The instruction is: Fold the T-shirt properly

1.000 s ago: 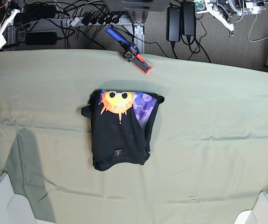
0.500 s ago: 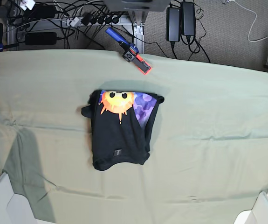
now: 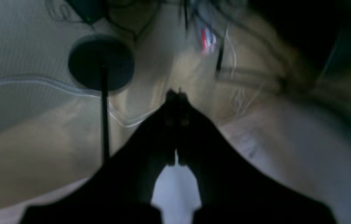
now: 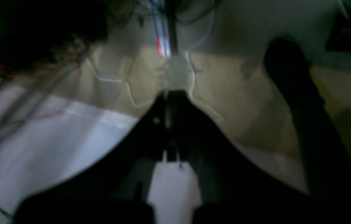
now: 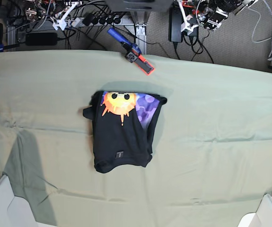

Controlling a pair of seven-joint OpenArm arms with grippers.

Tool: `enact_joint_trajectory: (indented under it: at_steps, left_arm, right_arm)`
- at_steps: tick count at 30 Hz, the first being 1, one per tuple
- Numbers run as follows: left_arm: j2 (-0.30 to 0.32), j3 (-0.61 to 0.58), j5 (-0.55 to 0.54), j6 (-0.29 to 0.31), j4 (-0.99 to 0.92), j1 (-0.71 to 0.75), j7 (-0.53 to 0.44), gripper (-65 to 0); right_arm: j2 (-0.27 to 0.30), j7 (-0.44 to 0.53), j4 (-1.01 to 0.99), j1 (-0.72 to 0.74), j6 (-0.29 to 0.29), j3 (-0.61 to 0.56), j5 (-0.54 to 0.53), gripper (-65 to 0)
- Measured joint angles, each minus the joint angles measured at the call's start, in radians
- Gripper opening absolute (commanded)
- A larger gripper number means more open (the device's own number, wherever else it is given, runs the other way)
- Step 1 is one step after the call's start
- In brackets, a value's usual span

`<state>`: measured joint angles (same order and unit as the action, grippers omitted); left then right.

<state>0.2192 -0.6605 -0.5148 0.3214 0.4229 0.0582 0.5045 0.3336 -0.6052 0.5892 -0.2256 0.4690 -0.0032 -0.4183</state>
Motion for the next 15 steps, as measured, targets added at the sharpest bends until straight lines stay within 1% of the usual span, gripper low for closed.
enact_joint_trajectory:
  at_steps: [2,4,6,8,9,12,15]
  left_arm:
    - [-0.011,0.074,0.000,0.000,-0.043,-0.017,-0.046,-65.0]
    - [-0.014,0.129,0.004,0.001,-0.071,-0.027,-0.057,-65.0]
    - [-0.014,0.161,0.017,0.008,-0.082,-0.028,-0.078,-65.0]
    - [-0.011,0.172,0.028,0.008,-0.083,-0.029,-0.099,-65.0]
    - [-0.011,0.172,0.028,0.008,-0.083,-0.030,-0.116,-65.0]
    - [-0.008,0.174,0.027,0.009,-0.083,-0.033,-0.136,-65.0]
    - [-0.009,0.174,0.027,0.009,-0.083,-0.034,-0.138,-65.0]
  right_arm:
    - [-0.027,0.064,-0.023,0.019,-0.001,0.000,0.025,-65.0]
    - [-0.052,0.115,-0.026,0.019,-0.001,0.000,0.093,-65.0]
    - [-0.066,0.171,-0.027,0.018,-0.001,0.000,0.149,-65.0]
    - [-0.068,0.201,-0.027,0.018,0.000,0.000,0.158,-65.0]
    - [-0.067,0.214,-0.027,0.018,0.000,0.000,0.160,-65.0]
    - [-0.065,0.212,-0.028,0.018,0.000,0.000,0.167,-65.0]
    - [-0.066,0.212,-0.028,0.018,0.000,0.000,0.194,-65.0]
